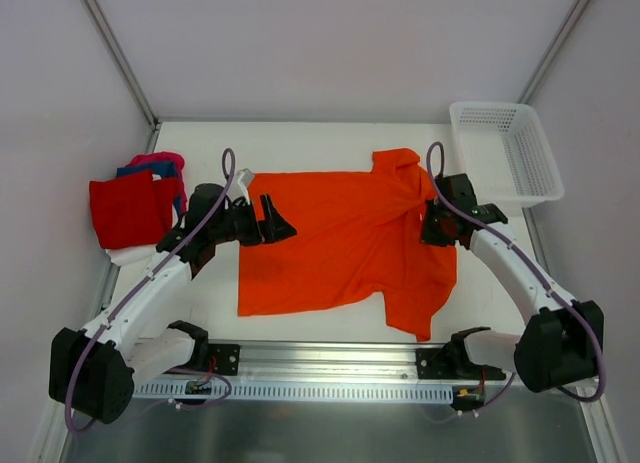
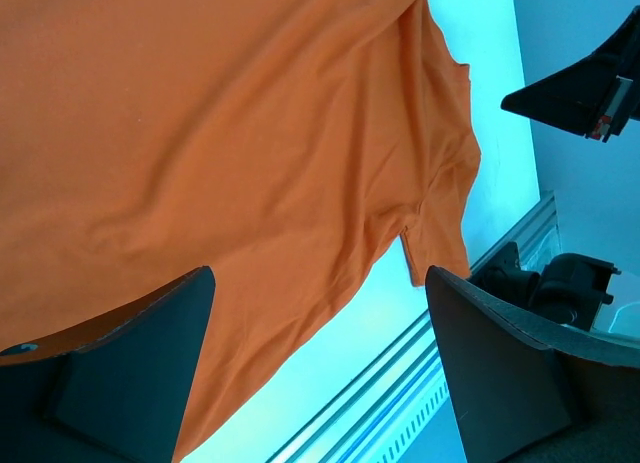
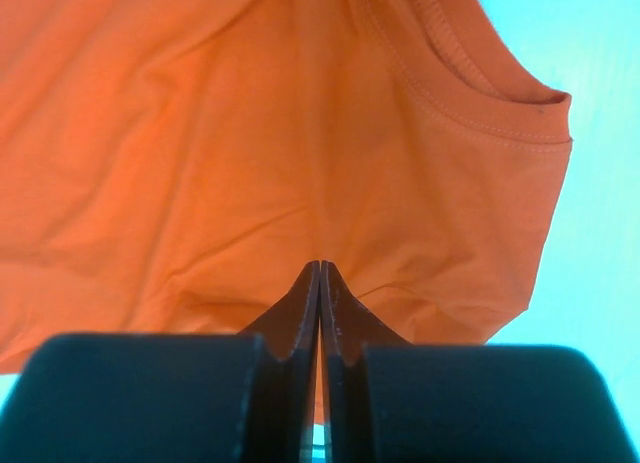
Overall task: Fold and stack the t-shirts
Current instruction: Flatten the tshirt out
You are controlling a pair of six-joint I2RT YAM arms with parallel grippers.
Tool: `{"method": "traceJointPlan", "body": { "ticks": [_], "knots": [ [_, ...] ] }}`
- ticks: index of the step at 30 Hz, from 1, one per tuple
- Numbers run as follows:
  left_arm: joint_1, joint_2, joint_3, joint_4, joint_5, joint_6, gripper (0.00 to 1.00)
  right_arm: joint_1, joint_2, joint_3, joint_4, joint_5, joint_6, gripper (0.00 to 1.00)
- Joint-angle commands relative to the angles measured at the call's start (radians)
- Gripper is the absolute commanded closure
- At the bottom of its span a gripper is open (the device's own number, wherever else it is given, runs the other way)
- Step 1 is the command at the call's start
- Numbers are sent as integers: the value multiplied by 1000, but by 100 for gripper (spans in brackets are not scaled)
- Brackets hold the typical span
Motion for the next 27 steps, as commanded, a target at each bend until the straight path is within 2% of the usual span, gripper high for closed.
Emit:
{"method": "traceJointPlan", "body": {
  "ticks": [1,4,7,9,11,14,16,18,22,27],
  "knots": [
    [-5,-64,-4,-18,40,14,11,6,-99,-40,-5,-64,-9,97],
    [-7,-123,-10,-48,9,18,10,6,-180,-63,0,-79,-12,91],
    [-7,-181,-40,-66,-61,-4,10,6,-257,-89,15,-43,-12,88],
    [-7,-198,-57,-64,-69,-2,9,5,-285,-109,59,-41,-11,97],
    [-7,-195,-59,-64,-80,7,9,5,-264,-100,61,-12,-6,100],
    [-7,-160,-62,-48,-71,24,9,5,-163,-99,92,-24,-5,99],
    [-5,-160,-74,-6,-17,15,9,6,-70,-87,122,-72,-8,99],
    [-5,-166,-106,70,-15,18,9,5,-18,-88,179,-73,0,99],
    [-5,-140,-123,112,-8,33,8,2,161,-93,292,-115,38,99],
    [-5,-77,-70,113,-46,65,6,-4,333,41,265,-86,6,99]
  ]
}}
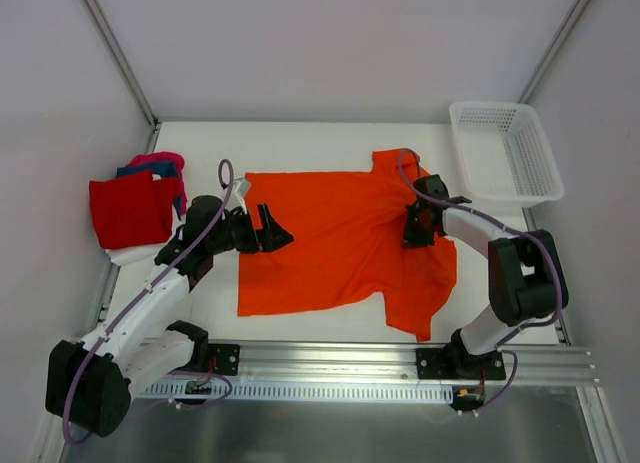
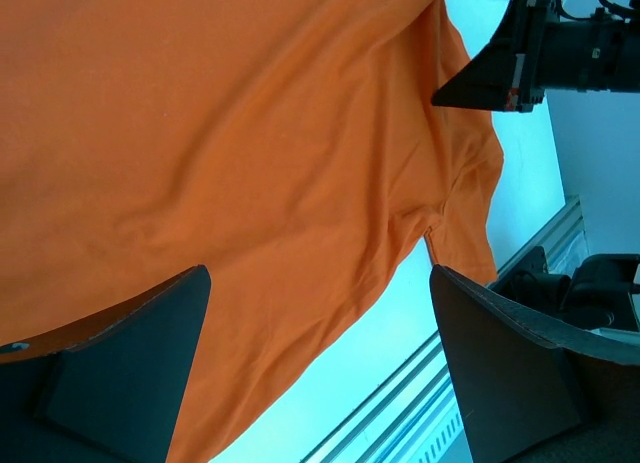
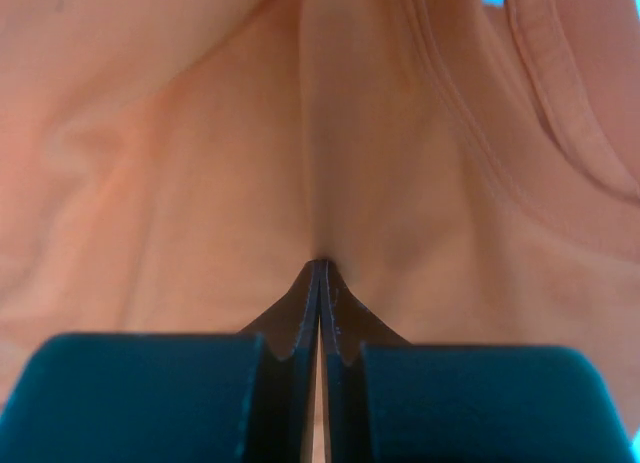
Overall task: Fold and stack the t-shirts
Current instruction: Flatten the tshirt out
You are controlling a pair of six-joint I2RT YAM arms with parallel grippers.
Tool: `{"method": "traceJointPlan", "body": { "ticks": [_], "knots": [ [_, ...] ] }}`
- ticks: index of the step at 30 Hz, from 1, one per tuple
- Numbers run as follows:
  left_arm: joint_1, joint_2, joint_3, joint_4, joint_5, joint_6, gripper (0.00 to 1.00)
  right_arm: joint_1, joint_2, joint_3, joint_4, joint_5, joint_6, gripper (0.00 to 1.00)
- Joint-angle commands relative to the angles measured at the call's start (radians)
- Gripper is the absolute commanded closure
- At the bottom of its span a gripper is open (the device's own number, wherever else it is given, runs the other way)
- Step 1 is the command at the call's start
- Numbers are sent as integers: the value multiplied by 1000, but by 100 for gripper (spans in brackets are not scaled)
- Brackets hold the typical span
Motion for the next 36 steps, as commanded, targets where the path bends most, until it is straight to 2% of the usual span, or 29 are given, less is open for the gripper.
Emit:
{"method": "traceJointPlan", "body": {
  "ticks": [1,4,7,17,25,36],
  "knots": [
    [-4,42,58,54,-6,43,6,-11,63,100,27,9,-6,100],
    [-5,121,99,54,5,41,6,-37,171,147,1,-10,-4,100],
    [-5,181,125,56,12,49,6,-52,212,178,-21,9,-6,99],
    [-5,273,154,54,-3,66,6,-62,216,186,-197,143,2,99],
    [-5,318,168,54,-14,74,6,-62,52,43,-238,166,35,99],
    [-5,336,158,54,-9,52,7,-55,-189,-72,-311,212,52,99]
  ]
}}
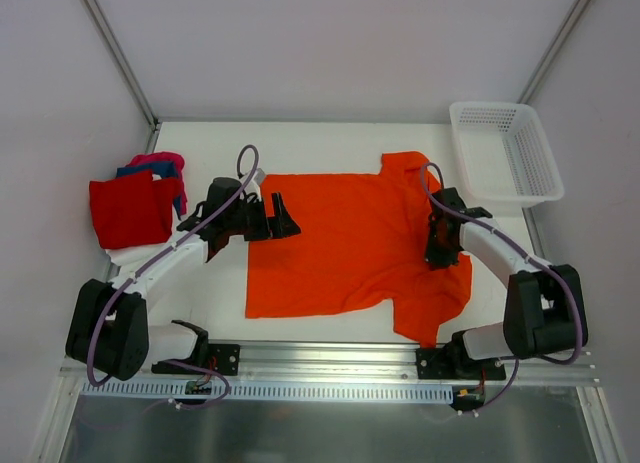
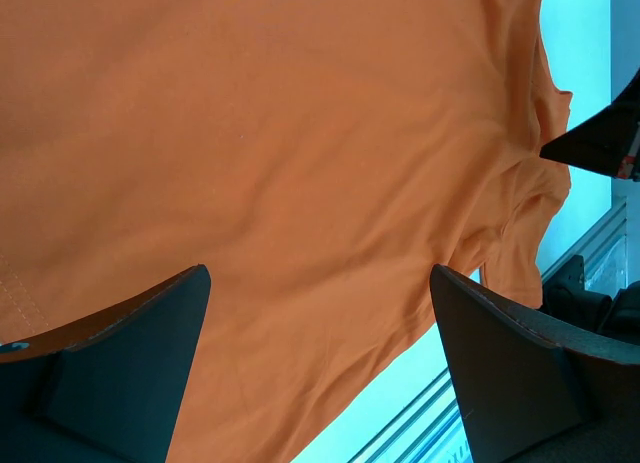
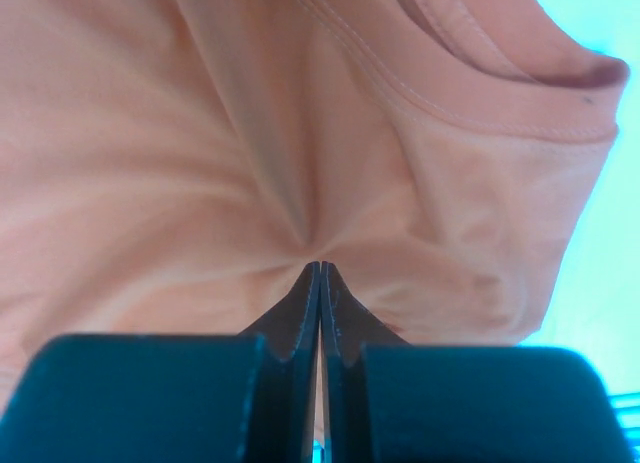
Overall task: Fold and stack the t-shirts
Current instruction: Flatten the tshirt out
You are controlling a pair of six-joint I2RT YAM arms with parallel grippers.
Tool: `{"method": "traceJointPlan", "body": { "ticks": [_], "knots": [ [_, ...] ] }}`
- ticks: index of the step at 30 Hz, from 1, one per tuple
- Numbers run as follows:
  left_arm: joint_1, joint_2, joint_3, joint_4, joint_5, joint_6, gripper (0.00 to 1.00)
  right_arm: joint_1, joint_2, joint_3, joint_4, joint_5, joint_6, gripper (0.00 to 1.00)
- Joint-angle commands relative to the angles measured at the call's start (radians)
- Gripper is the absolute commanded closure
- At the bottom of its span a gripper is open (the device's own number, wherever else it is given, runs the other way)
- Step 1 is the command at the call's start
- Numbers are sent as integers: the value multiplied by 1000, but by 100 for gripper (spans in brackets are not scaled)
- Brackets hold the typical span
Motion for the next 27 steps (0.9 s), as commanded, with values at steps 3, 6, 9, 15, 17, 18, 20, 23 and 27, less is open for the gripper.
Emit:
{"method": "traceJointPlan", "body": {
  "ticks": [3,6,9,15,17,18,20,23,27],
  "knots": [
    [-5,-4,30,23,-14,9,7,1,-85,2,-22,22,18,99],
    [-5,5,59,23,-64,22,7,4,-101,68,13,-44,5,98],
    [-5,54,119,17,-97,23,6,13,-83,188,37,-102,-19,84],
    [65,276,275,18,-49,-13,7,6,126,502,-30,-73,-88,73],
    [115,353,322,18,-40,-29,7,-2,245,624,-59,-102,-94,73],
    [131,377,333,17,-39,-42,8,-8,314,655,-64,-112,-94,73],
    [160,437,367,9,-57,-66,8,-16,377,729,-73,-153,-94,73],
    [192,508,436,-63,-155,-57,9,-36,479,790,-73,-187,-97,73],
    [195,557,505,-100,-259,-29,9,-71,588,861,-73,-238,-99,73]
  ]
}}
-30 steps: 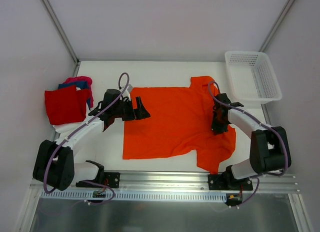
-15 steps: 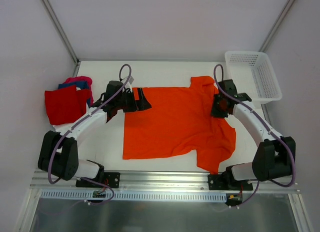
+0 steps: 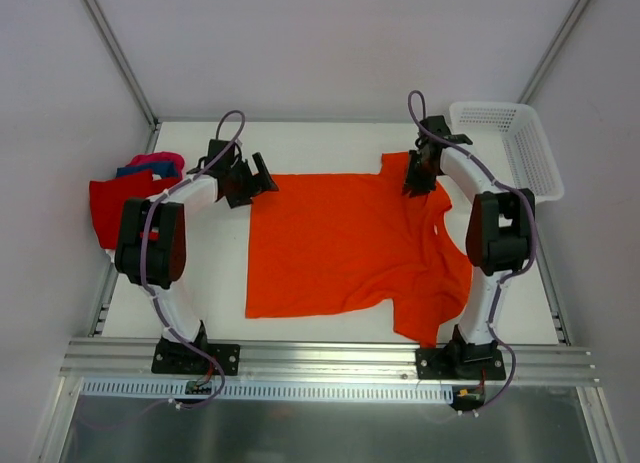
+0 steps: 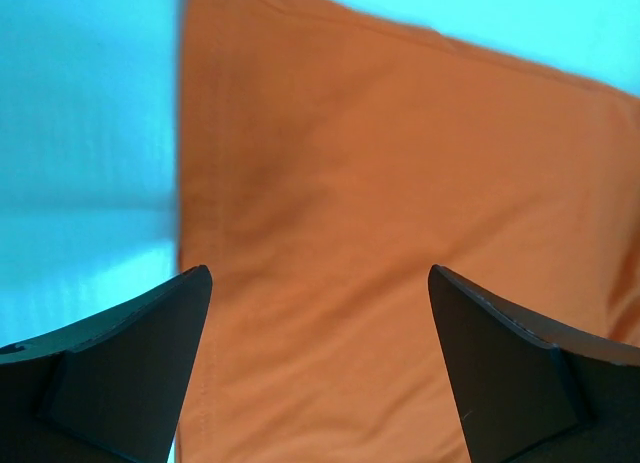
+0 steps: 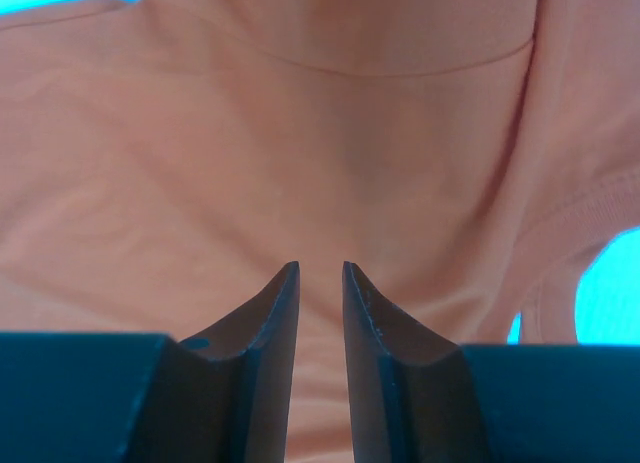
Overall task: Fold and stack the t-shirts
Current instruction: Flatten the tshirt out
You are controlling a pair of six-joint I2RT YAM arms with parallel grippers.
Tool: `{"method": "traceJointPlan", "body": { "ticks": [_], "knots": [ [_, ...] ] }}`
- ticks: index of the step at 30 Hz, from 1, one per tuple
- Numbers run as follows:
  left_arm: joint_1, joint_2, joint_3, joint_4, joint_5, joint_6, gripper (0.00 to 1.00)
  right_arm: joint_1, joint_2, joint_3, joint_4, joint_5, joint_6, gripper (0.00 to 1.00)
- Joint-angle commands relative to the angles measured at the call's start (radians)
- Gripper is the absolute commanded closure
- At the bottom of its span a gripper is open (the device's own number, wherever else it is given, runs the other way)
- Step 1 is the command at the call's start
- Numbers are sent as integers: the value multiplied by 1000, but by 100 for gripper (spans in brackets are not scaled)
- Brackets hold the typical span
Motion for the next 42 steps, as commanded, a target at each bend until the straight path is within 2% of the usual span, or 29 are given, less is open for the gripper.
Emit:
{"method": "traceJointPlan", "body": {
  "ticks": [1,10,15,27,36,42],
  "knots": [
    [-7,23,106,-47,-111,21,9,-44,45,91,-47,-77,-16,73],
    [-8,141,322,-62,-167,148,9,-99,147,232,-82,-128,-39,73],
    [-14,192,381,-82,-203,179,10,-115,170,283,-105,-112,-59,73],
    [-73,316,548,-213,-343,211,8,-136,251,430,-186,-43,-81,64],
    [-103,364,607,-299,-447,253,8,-150,274,441,-186,-62,-107,62],
    [-120,377,607,-351,-492,245,7,-164,286,444,-191,10,-90,61]
  ]
}}
